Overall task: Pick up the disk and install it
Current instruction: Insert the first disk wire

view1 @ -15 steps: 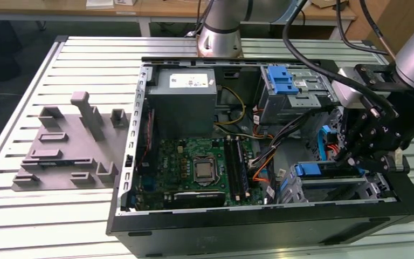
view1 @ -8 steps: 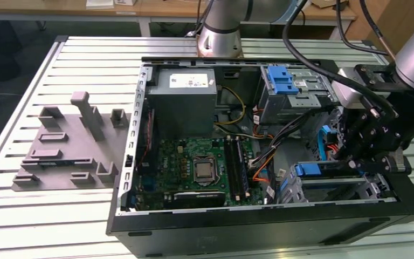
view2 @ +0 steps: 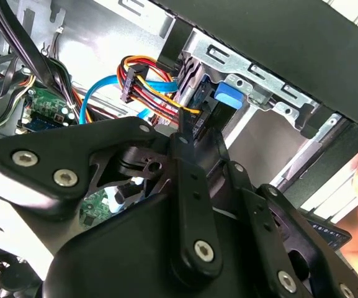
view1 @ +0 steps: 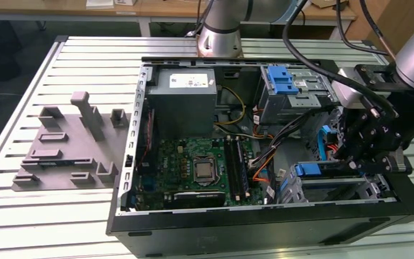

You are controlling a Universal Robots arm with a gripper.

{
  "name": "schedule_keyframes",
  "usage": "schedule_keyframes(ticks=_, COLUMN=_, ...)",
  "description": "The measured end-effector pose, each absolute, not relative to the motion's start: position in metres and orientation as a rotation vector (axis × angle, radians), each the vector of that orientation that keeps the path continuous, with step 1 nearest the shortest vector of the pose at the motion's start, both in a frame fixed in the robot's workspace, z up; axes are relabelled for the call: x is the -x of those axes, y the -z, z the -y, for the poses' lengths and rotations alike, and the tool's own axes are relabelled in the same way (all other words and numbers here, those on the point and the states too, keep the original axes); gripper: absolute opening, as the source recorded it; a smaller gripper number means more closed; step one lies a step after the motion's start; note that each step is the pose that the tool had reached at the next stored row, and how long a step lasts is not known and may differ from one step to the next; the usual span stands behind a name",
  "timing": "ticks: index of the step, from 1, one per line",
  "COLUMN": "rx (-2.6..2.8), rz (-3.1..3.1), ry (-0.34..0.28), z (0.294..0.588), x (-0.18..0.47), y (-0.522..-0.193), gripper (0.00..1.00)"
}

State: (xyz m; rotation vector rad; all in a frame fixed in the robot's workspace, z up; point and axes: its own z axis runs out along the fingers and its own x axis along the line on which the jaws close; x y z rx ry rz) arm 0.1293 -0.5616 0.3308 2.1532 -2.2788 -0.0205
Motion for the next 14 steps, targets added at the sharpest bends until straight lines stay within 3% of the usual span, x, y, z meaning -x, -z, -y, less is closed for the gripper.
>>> schedule_keyframes(ticks=14, rx=-2.153, rz=2.279, ry=0.021, z=0.562, x=-0.129, y=-0.343, gripper=0.29)
